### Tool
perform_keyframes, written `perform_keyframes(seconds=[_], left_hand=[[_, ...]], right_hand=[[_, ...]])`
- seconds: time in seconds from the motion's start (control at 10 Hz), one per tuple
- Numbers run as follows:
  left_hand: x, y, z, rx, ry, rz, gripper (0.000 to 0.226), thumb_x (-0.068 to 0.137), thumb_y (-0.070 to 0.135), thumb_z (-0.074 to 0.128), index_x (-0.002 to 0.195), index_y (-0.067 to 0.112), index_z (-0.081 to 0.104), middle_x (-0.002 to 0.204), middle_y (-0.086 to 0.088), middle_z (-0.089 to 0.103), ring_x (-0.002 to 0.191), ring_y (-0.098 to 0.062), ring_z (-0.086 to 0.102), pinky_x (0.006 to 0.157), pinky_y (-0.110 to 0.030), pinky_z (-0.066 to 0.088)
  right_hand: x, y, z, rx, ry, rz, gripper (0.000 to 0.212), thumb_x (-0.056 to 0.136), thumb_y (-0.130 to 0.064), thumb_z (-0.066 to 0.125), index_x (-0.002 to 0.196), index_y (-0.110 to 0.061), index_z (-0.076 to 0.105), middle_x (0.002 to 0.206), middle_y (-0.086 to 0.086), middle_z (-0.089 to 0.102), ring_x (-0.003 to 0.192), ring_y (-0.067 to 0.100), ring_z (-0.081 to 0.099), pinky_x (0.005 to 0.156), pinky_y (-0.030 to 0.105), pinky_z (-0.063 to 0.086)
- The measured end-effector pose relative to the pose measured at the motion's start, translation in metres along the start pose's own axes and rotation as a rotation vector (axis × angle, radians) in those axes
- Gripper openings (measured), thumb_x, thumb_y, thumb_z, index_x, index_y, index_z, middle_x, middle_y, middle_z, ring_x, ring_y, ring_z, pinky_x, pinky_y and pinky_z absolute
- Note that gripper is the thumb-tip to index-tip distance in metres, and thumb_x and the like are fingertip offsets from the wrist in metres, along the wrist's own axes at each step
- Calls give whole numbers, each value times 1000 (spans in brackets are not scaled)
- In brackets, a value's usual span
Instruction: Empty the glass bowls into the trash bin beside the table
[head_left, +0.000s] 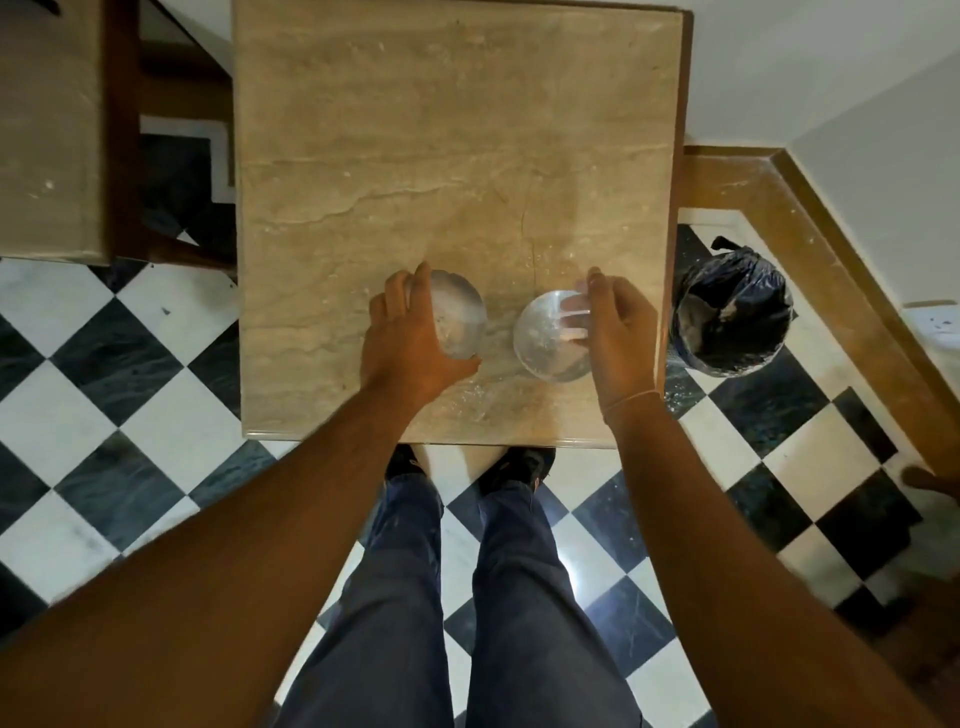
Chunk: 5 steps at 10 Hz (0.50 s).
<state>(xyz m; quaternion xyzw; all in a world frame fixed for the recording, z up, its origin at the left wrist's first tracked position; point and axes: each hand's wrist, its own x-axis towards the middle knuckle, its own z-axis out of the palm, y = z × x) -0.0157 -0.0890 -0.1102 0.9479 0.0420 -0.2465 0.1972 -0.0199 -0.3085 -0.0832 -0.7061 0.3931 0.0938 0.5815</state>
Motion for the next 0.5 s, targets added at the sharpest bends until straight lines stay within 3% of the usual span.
perform_keyframes(seconds=[0.1, 0.2, 0.3, 0.4, 0.5], left_hand=[[1, -7, 11, 56, 6, 5, 141, 62, 60, 98, 171, 19, 17, 169, -13, 27, 150, -39, 34, 112, -55, 51], [2, -11, 17, 75, 27, 11, 140, 63, 58, 97, 171, 20, 16, 169, -13, 27, 150, -39, 35, 111, -55, 52], [-2, -15, 19, 111, 19, 12, 140, 65, 58, 96, 172, 22, 13, 172, -13, 24, 153, -39, 33, 114, -55, 49], [-6, -14, 9, 147, -52, 23, 148, 65, 69, 92, 173, 25, 2, 177, -15, 14, 160, -40, 25, 126, -57, 35], [-26, -10, -4, 214, -57, 63, 143, 73, 84, 76, 172, 30, -12, 181, -13, -2, 167, -41, 6, 133, -62, 13]], right_hand=[[1, 4, -4, -281, 32, -205, 28, 118, -30, 65, 110, -5, 76, 112, 12, 83, 95, 0, 74, 80, 5, 50], [4, 8, -3, -407, 41, -331, 20, 115, -27, 70, 122, -10, 77, 124, 3, 80, 115, 11, 71, 105, 27, 56], [8, 14, 0, -521, 63, -457, 23, 112, -23, 73, 129, -7, 77, 131, 7, 77, 128, 28, 68, 115, 42, 53], [15, 7, 5, -652, 37, -542, 33, 109, -20, 78, 137, -4, 74, 145, 14, 71, 142, 35, 62, 123, 49, 48], [6, -8, -2, -794, -10, -579, 51, 111, -31, 75, 158, -14, 63, 174, 13, 49, 168, 40, 34, 136, 58, 30]])
